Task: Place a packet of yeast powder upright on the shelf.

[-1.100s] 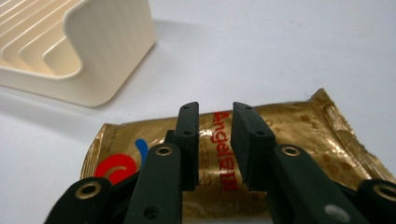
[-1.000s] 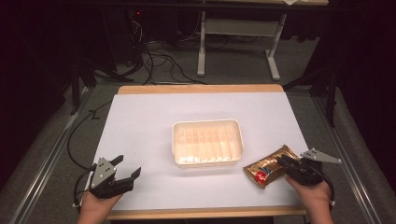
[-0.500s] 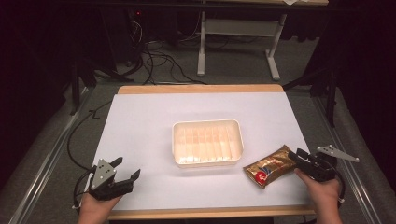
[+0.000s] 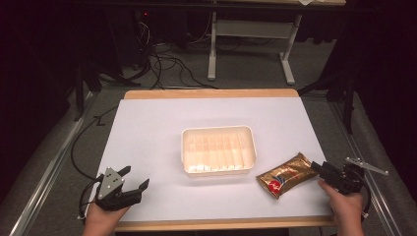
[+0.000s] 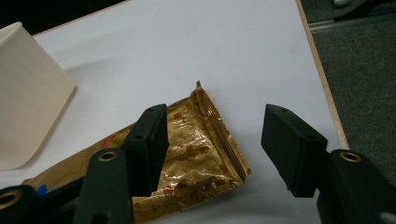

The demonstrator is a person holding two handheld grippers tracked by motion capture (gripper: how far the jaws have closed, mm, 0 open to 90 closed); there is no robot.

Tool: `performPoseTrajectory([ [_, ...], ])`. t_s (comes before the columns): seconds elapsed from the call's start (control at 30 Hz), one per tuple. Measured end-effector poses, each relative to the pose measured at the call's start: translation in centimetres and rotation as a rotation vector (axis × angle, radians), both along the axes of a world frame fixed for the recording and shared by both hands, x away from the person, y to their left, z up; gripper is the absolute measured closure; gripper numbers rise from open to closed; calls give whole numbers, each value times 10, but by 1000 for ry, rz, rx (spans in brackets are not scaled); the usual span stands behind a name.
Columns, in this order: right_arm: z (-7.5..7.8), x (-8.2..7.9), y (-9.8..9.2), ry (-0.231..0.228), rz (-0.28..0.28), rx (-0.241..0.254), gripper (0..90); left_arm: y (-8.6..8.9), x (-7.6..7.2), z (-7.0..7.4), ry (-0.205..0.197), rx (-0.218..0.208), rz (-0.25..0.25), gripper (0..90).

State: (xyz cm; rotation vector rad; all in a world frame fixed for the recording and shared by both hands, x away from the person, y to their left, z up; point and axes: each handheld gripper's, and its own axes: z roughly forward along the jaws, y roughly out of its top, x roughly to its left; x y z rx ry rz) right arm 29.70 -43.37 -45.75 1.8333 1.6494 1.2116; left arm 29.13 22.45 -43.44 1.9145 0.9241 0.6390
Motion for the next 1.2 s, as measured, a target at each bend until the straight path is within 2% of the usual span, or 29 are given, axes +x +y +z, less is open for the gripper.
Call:
performPoseTrajectory([
  [0.07, -2, 0, -1, 7, -13, 15, 356, -1, 0, 0, 3, 2, -4, 242],
  [0.2, -7, 0, -3, 18, -10, 60, 349, -1, 0, -1, 5, 4, -8, 242],
  [0.37, -16, 1, -3, 47, -2, 117, 356, -2, 1, -1, 11, 13, -15, 241],
  [0.57, -22, 0, -9, 67, -21, 209, 367, -2, 1, -1, 11, 13, -17, 241],
  [0.83, -25, 1, -9, 93, 7, 290, 420, -4, 2, -2, 13, 15, -22, 241],
  [1.03, -27, 3, -5, 117, 53, 315, 519, -5, 2, -2, 13, 18, -24, 241],
  [1.17, -24, 1, -6, 91, 50, 302, 665, -5, 2, -2, 12, 23, -27, 241],
  [1.2, -24, 0, -6, 81, 54, 286, 695, -5, 2, -2, 13, 23, -28, 241],
])
